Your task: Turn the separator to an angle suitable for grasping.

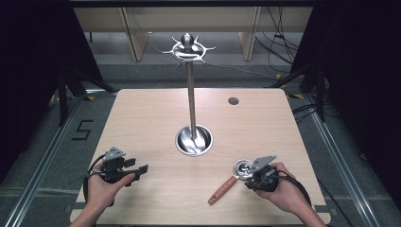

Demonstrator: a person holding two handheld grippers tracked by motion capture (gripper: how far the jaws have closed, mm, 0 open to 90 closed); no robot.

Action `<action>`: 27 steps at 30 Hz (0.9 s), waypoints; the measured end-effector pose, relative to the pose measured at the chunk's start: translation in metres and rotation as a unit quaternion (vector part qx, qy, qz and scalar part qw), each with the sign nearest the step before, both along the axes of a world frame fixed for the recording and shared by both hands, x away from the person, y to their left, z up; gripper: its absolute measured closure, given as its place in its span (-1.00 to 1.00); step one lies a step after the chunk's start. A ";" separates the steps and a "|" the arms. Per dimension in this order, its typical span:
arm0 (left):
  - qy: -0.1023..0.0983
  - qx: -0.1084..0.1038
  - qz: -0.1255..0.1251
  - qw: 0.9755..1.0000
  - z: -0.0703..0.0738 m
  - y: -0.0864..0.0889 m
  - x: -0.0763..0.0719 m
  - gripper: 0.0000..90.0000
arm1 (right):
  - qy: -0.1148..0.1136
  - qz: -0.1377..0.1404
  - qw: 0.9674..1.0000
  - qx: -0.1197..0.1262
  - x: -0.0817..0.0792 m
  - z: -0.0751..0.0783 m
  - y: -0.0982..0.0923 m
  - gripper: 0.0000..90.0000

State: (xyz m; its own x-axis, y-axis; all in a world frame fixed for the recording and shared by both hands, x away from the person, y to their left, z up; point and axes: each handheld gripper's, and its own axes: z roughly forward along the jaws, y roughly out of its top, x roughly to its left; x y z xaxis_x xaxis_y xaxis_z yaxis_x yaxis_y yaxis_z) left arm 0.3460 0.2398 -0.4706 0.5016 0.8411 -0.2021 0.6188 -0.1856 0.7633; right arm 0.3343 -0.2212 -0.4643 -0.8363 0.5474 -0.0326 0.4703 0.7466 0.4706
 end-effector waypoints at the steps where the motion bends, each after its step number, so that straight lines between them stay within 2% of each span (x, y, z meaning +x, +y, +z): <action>1: 0.000 0.000 0.000 1.000 0.000 0.000 0.000 -0.19 | 0.000 0.000 1.000 0.000 0.000 0.000 0.000 0.86; 2: 0.003 0.007 -0.005 1.000 0.001 0.000 0.000 -0.19 | 0.003 0.009 1.000 -0.011 -0.001 0.001 0.005 0.94; 3: 0.006 0.002 -0.005 1.000 0.000 0.000 0.000 -0.19 | 0.010 0.016 1.000 -0.015 -0.004 0.001 0.010 1.00; 4: 0.006 0.004 -0.007 1.000 0.000 0.000 0.000 -0.19 | 0.008 0.035 0.999 -0.013 -0.003 -0.001 0.014 1.00; 5: 0.002 0.007 -0.005 1.000 0.001 0.001 0.000 -0.19 | 0.021 0.035 0.999 -0.020 -0.006 0.000 0.020 1.00; 6: -0.002 -0.003 0.000 1.000 0.000 0.000 0.000 -0.18 | 0.041 0.015 0.999 -0.022 -0.011 0.000 0.026 1.00; 8: 0.001 0.006 -0.001 1.000 0.001 0.002 0.000 -0.18 | 0.038 0.044 0.998 -0.036 -0.011 0.000 0.038 1.00; 9: 0.000 0.003 0.000 1.000 0.000 0.003 0.000 -0.18 | 0.057 0.023 0.997 -0.037 -0.016 0.000 0.043 1.00; 10: 0.002 0.006 -0.001 1.000 0.000 0.004 0.000 -0.18 | 0.068 0.024 0.996 -0.043 -0.017 0.001 0.049 1.00; 12: -0.002 -0.001 0.007 1.000 -0.001 0.004 0.002 -0.17 | 0.070 0.040 0.995 -0.050 -0.014 -0.001 0.061 1.00; 14: -0.004 0.000 0.007 1.000 0.000 0.004 0.001 -0.17 | 0.076 0.033 0.995 -0.051 -0.014 -0.001 0.064 1.00; 16: -0.007 -0.009 0.009 1.000 -0.001 0.002 0.001 -0.17 | 0.082 0.039 0.994 -0.053 -0.013 -0.001 0.067 1.00; 17: -0.002 0.002 0.001 1.000 0.000 0.004 0.001 -0.17 | 0.084 0.037 0.994 -0.054 -0.013 -0.002 0.070 1.00; 18: 0.002 0.002 -0.003 1.000 0.000 0.003 0.001 -0.17 | 0.087 0.035 0.994 -0.055 -0.012 -0.003 0.073 1.00; 19: -0.002 0.007 -0.003 1.000 0.000 0.003 0.001 -0.17 | 0.087 0.035 0.994 -0.055 -0.012 -0.003 0.073 1.00; 20: -0.006 0.001 0.002 1.000 -0.001 0.002 0.001 -0.17 | 0.090 0.030 0.994 -0.055 -0.012 -0.003 0.074 1.00; 22: -0.005 -0.001 0.000 1.000 0.000 0.002 0.001 -0.17 | 0.086 0.036 0.994 -0.057 -0.010 -0.003 0.076 1.00; 23: -0.009 -0.001 0.000 1.000 0.000 0.002 0.001 -0.17 | 0.077 0.030 0.995 -0.064 -0.009 -0.003 0.078 1.00; 24: -0.005 0.001 -0.001 1.000 0.000 0.003 0.001 -0.17 | 0.074 0.032 0.994 -0.070 -0.008 -0.004 0.079 1.00; 27: -0.005 0.002 0.000 1.000 0.001 0.004 0.002 -0.17 | 0.077 0.019 0.994 -0.068 -0.005 -0.005 0.081 1.00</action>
State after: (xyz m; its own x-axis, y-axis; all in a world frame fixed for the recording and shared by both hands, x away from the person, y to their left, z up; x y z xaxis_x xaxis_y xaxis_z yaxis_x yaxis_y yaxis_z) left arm 0.3476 0.2433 -0.4700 0.5039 0.8415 -0.1947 0.6114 -0.1883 0.7686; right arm 0.3289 -0.1398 -0.4692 -0.8574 0.5140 0.0266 0.4989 0.8173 0.2882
